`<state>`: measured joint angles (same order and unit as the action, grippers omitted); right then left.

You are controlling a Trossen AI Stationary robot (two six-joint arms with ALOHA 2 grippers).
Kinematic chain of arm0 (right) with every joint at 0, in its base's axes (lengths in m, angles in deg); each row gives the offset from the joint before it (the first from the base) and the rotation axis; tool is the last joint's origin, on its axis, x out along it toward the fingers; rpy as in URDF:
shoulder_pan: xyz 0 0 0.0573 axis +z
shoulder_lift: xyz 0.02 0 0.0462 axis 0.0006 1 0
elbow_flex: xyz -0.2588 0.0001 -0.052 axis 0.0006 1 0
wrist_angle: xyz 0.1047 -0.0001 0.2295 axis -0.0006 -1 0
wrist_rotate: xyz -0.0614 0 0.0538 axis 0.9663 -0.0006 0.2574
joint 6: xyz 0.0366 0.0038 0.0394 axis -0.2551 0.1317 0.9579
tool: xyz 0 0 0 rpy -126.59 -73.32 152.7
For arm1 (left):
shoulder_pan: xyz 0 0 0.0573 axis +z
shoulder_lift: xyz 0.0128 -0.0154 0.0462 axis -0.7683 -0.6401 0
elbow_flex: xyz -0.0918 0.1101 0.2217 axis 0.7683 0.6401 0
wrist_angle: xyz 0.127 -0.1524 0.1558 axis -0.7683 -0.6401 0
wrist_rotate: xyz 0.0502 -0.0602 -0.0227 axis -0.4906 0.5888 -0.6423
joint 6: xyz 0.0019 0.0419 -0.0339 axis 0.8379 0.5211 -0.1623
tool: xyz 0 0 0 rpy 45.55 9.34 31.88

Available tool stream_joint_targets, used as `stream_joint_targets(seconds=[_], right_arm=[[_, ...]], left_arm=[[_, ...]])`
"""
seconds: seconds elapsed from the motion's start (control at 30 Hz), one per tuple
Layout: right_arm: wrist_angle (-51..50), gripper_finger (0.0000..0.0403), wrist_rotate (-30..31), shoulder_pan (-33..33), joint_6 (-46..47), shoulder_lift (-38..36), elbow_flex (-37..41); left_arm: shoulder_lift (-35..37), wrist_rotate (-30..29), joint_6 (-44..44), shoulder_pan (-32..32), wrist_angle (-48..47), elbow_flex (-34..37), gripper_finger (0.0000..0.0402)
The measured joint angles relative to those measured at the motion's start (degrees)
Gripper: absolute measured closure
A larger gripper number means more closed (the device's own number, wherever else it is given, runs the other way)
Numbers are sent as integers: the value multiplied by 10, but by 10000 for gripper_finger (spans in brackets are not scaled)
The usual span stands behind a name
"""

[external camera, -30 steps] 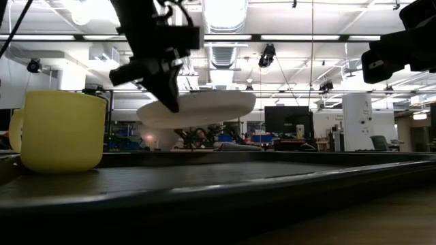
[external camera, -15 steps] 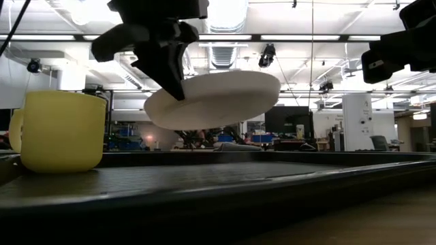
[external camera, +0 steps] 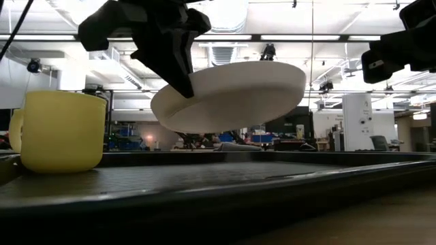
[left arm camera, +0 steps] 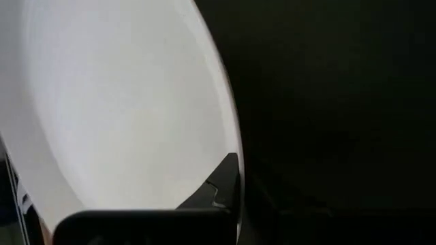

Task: Set up tray
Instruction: Put the white plate on the black tray below the yellow mug

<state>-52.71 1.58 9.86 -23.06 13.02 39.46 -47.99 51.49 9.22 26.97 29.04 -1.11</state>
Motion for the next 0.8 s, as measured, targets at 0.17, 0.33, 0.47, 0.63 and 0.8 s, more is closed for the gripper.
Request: stream_joint_targets(seconds=[0.17, 0.33, 0.47, 0.63, 0.8], right_arm=[[0, 335, 0, 0, 0, 0, 0], [0, 335, 0, 0, 0, 0, 0], [0, 335, 0, 0, 0, 0, 0], [0, 335, 0, 0, 0, 0, 0], [0, 335, 0, 0, 0, 0, 0]], left_arm=[[-3, 0, -6, -15, 2, -4, 401], [-4, 19, -16, -28, 3, -4, 401], [-13, 37, -16, -41, 6, -8, 401], [-17, 44, -15, -55, 10, -8, 401], [-17, 66, -14, -64, 42, -8, 401]])
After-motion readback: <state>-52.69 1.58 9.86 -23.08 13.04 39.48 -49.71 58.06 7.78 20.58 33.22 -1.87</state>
